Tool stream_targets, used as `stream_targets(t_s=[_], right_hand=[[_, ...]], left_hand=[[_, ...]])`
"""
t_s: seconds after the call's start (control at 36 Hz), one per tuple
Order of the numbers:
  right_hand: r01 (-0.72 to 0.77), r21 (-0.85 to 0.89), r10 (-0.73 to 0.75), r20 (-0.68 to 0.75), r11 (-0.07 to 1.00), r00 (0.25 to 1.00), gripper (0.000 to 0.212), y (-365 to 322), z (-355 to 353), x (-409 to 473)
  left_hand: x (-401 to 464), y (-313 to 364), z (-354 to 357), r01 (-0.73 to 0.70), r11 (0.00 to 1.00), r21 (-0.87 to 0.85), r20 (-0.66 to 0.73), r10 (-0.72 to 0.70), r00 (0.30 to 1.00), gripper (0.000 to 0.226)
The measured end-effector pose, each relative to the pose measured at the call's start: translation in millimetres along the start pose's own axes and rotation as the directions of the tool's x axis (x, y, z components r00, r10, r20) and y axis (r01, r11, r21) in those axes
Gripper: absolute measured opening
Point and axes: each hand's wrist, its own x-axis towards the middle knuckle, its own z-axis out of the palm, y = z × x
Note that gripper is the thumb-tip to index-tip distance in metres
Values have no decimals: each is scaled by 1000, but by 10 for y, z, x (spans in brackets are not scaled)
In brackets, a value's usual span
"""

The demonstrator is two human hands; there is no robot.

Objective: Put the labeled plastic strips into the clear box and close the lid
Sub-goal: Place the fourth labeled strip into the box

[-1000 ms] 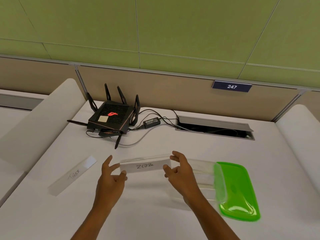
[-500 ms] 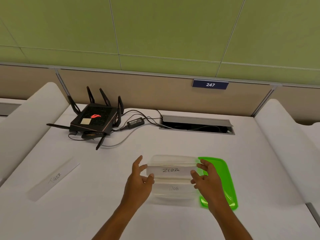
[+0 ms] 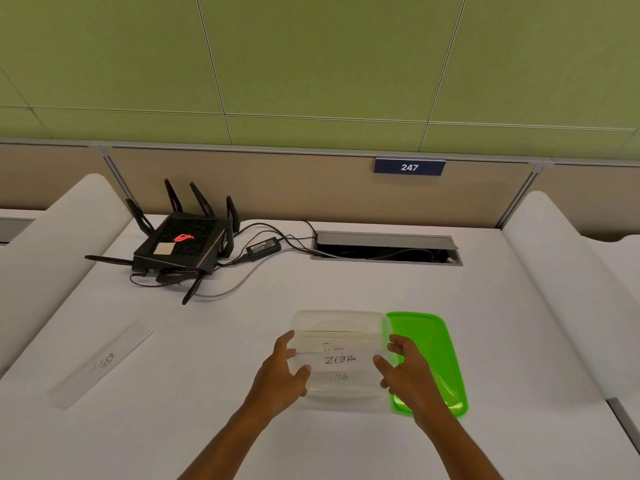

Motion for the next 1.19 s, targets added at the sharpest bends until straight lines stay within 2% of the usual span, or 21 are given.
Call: stream_targets(t_s=[0.44, 0.83, 1.03, 1.19], right_hand=[[-66, -189, 86, 97, 980, 992, 56, -87, 97, 2], [-117, -316, 147, 74, 942, 986, 61, -42, 179, -26], [-104, -302, 124, 49, 948, 991, 58, -48, 207, -46], [61, -263, -63, 0, 963, 998, 45, -125, 383, -50]], left_hand=[[91, 149, 68, 48, 991, 122, 105, -61, 993, 74], [101, 136, 102, 96, 983, 155, 190, -125, 974, 73], [123, 78, 46, 63, 997, 49, 158, -70, 985, 70], [148, -55, -132, -13, 997, -81, 0, 13, 1000, 53]])
